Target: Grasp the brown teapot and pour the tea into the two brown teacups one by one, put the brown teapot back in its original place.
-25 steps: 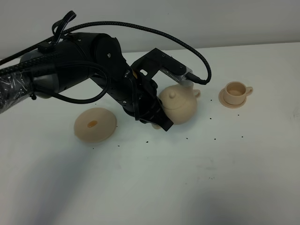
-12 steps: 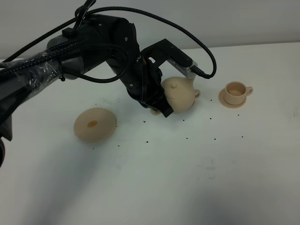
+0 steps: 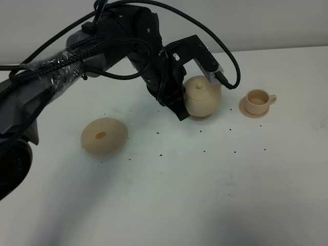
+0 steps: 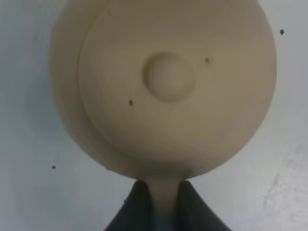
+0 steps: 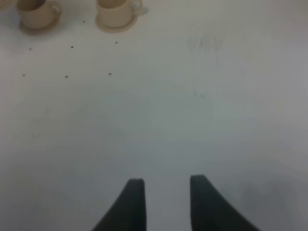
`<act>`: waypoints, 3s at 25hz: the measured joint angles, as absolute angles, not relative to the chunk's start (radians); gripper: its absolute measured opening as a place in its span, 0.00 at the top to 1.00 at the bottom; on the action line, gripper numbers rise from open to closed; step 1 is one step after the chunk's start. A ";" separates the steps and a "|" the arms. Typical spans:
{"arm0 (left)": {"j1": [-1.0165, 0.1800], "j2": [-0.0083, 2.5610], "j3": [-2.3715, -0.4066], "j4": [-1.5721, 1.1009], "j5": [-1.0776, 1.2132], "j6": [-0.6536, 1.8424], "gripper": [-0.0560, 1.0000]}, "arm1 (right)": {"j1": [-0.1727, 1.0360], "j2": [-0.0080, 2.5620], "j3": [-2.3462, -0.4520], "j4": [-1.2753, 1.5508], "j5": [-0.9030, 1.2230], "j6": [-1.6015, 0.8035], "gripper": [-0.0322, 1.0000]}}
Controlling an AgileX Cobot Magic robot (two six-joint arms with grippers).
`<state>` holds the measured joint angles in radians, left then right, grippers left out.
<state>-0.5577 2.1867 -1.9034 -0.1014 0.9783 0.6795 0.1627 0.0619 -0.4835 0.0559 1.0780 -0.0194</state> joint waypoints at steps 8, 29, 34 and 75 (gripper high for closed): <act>-0.558 2.200 -1.903 -0.019 0.862 0.776 0.83 | 0.163 0.062 -0.484 0.056 1.078 -0.019 0.74; -0.508 2.200 -1.903 0.008 0.800 0.954 0.83 | 0.163 0.062 -0.484 0.055 1.078 -0.019 0.74; -0.487 2.200 -1.903 0.022 0.760 0.978 0.83 | 0.163 0.062 -0.484 0.055 1.078 -0.019 0.74; -0.573 2.459 -2.300 -0.091 0.839 0.995 0.83 | 0.163 0.062 -0.484 0.070 1.078 -0.019 0.74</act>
